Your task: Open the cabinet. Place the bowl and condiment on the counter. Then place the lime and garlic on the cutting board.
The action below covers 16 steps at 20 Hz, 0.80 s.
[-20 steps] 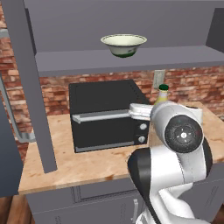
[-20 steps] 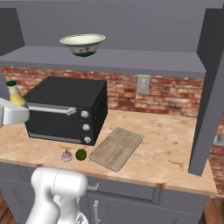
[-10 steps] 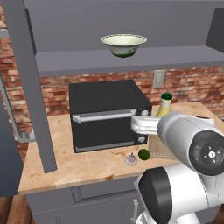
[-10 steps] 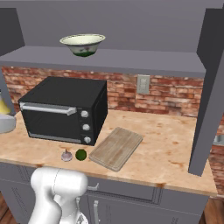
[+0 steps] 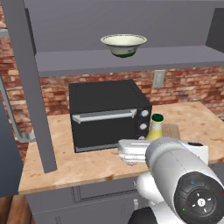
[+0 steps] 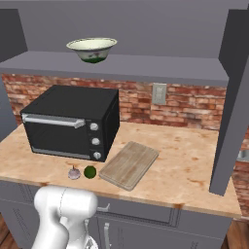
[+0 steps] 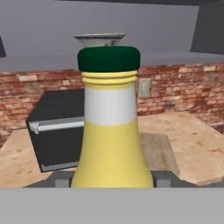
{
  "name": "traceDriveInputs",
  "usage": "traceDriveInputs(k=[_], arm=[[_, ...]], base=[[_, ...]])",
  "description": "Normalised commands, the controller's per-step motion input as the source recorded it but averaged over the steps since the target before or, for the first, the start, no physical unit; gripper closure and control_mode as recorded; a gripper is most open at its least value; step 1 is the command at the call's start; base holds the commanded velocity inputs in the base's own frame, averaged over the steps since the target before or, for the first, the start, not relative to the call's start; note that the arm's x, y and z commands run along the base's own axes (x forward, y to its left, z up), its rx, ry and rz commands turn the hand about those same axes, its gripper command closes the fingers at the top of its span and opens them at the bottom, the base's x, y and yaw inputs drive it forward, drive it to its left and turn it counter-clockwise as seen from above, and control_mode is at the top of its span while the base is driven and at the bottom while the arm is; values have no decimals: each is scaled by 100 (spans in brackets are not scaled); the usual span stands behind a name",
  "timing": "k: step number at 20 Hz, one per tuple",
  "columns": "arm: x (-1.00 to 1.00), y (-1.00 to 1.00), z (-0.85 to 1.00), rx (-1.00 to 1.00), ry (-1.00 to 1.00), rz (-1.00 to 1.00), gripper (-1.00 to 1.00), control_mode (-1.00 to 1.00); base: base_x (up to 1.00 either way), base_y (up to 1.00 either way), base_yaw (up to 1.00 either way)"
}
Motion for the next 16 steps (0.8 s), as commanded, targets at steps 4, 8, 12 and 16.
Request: traceDriveInputs(k=[4,8,12,16], arm=[[-26,31,-48,-1,-4,0,100,-100],[-4,24,-52,0,-2,0,100,-100],[-2,29,-59,-1,-2,0,100,-100],[-6,34,-57,-2,-7,0,100,-100]], base=[[0,0,0],[0,0,0],[0,0,0],[0,0,0]])
